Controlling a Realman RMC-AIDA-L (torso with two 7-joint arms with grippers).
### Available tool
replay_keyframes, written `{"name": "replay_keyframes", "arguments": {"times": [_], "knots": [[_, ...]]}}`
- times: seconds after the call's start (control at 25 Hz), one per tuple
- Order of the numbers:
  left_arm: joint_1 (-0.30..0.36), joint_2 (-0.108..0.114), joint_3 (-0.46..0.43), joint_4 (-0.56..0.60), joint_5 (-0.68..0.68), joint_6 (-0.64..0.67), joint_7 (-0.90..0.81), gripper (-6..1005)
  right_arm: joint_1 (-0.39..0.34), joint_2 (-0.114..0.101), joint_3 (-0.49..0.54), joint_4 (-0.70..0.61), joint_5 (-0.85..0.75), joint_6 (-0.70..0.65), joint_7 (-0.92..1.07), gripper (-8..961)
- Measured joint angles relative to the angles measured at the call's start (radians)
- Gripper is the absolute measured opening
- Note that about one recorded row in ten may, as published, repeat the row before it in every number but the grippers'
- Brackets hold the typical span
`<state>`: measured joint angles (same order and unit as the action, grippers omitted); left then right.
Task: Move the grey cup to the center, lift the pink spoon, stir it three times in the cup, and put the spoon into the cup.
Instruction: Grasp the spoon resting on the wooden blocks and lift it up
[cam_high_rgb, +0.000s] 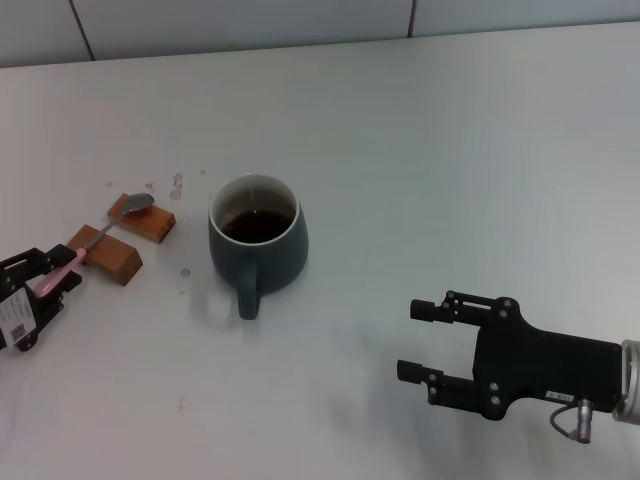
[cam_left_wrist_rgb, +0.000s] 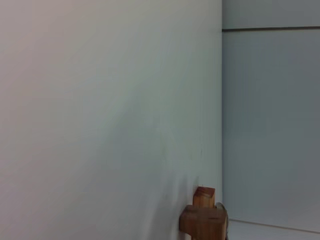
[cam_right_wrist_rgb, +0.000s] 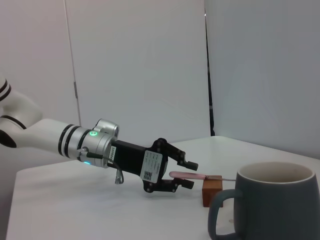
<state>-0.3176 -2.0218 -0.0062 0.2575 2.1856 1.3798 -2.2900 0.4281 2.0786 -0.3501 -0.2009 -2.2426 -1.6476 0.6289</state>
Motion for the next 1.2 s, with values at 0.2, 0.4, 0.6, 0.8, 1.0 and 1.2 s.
{"name": "replay_keyframes", "arguments": {"times": [0.2, 0.4, 0.6, 0.8, 1.0, 1.2], "knots": [[0.000, 0.000, -0.001, -0.002, 0.000, -0.001, 0.001, 339, 0.000, 0.000, 0.002, -0.001, 0.000, 0.000, 0.000, 667], [-0.001, 0.000, -0.002, -0.009, 0.000, -0.003, 0.004, 349, 0.000, 0.000, 0.003, -0.001, 0.000, 0.002, 0.000, 667], [0.001, 0.000, -0.002, -0.009, 0.000, -0.011, 0.013, 346, 0.001, 0.000, 0.002, 0.000, 0.000, 0.002, 0.000, 667], [0.001, 0.000, -0.004, -0.011, -0.002, -0.010, 0.019, 344, 0.001, 0.000, 0.002, 0.000, 0.000, 0.003, 0.000, 667], [-0.001, 0.000, -0.005, -0.011, -0.003, -0.012, 0.021, 328, 0.003, 0.000, 0.002, 0.001, 0.000, 0.004, 0.000, 667], [-0.002, 0.000, -0.005, -0.013, -0.004, -0.012, 0.021, 289, 0.004, 0.000, 0.003, 0.002, 0.000, 0.006, 0.000, 667]]}}
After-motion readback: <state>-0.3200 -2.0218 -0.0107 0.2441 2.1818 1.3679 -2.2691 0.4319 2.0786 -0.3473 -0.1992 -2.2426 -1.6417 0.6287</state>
